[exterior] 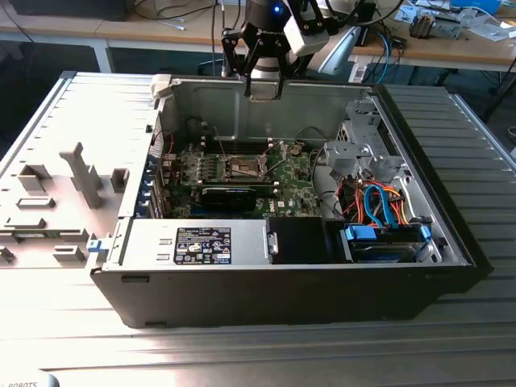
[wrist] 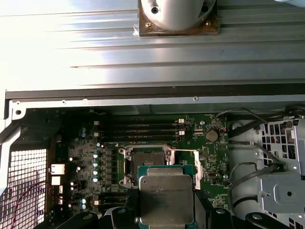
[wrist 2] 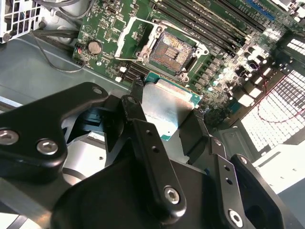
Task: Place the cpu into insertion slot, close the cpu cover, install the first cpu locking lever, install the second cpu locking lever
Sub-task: 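Place the cpu into insertion slot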
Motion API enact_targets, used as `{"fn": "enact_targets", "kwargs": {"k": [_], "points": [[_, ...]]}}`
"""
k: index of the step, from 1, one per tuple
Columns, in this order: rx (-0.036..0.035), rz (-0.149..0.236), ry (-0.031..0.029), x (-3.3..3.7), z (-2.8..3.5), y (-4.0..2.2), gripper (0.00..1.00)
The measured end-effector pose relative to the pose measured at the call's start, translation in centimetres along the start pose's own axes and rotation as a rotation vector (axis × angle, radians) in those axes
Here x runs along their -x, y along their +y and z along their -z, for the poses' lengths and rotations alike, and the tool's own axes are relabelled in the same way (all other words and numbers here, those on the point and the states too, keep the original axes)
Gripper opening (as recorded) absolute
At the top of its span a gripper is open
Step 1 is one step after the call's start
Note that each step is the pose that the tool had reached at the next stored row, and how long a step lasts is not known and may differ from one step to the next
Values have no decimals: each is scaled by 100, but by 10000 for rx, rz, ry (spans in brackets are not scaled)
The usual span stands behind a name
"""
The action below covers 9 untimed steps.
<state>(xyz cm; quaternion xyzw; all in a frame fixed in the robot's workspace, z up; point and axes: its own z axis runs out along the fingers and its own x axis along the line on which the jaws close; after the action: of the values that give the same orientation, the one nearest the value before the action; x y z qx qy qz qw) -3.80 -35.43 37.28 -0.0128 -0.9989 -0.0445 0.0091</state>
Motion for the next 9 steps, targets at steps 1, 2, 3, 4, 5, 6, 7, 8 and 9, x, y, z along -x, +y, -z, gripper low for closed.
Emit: {"fn": "enact_targets", "kwargs": {"k": [1, 2, 3, 4, 5, 6, 7, 8, 9], "points": [[1, 0, 0, 0, -1, 0, 54], [1, 0, 0, 0, -3, 0, 54], [0, 0, 0, 0, -5, 0, 54], [0, 0, 0, 0, -7, -1, 54], [-31, 0, -1, 2, -82, -7, 54], [-112, -2, -2, 3, -155, -14, 54], [-113, -2, -2, 3, -156, -14, 54], [-113, -2, -3, 3, -156, -14, 54], [-114, -2, -2, 3, -157, -14, 54]]}}
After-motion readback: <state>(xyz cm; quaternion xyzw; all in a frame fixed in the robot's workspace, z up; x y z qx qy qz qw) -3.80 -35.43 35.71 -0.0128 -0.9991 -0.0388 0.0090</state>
